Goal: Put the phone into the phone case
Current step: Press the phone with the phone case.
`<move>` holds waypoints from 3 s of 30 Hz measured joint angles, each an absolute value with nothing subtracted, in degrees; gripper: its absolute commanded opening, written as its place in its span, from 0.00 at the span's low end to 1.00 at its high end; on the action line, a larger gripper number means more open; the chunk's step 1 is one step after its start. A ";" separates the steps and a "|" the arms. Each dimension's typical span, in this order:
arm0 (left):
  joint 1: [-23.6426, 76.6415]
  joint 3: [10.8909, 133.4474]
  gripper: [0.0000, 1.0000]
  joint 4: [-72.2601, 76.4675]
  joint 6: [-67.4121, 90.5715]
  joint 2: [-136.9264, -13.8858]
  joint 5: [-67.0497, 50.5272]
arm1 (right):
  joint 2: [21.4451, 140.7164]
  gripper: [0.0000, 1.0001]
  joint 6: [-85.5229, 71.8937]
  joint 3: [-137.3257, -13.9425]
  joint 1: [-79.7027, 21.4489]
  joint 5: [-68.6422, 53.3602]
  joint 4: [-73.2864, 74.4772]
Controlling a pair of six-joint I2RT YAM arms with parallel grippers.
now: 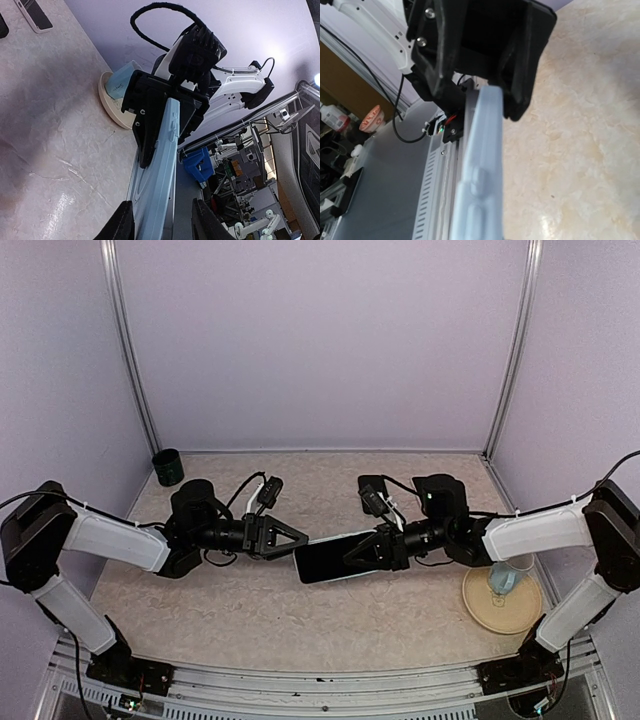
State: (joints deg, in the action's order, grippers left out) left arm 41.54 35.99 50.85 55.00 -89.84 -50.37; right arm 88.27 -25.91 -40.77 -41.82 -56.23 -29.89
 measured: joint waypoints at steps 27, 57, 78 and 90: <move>41.45 37.12 0.00 41.12 46.63 -87.92 -46.06 | 88.55 0.00 -26.87 -42.96 -41.21 -54.37 -24.10; 41.43 36.07 0.62 36.86 46.48 -83.35 -38.59 | 81.71 0.00 -29.30 -39.16 -39.77 -44.36 -25.23; 46.63 36.75 0.61 40.73 47.29 -85.86 -42.52 | 80.90 0.00 -35.86 -37.52 -39.72 -51.27 -37.80; 48.01 38.41 0.23 41.87 47.57 -87.94 -43.51 | 82.30 0.00 -37.39 -36.97 -39.72 -53.17 -40.49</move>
State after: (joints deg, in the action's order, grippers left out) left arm 48.01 38.41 41.87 47.57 -87.94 -43.51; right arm 82.30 -37.39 -36.97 -39.72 -53.17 -40.49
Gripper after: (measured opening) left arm 0.296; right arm 0.102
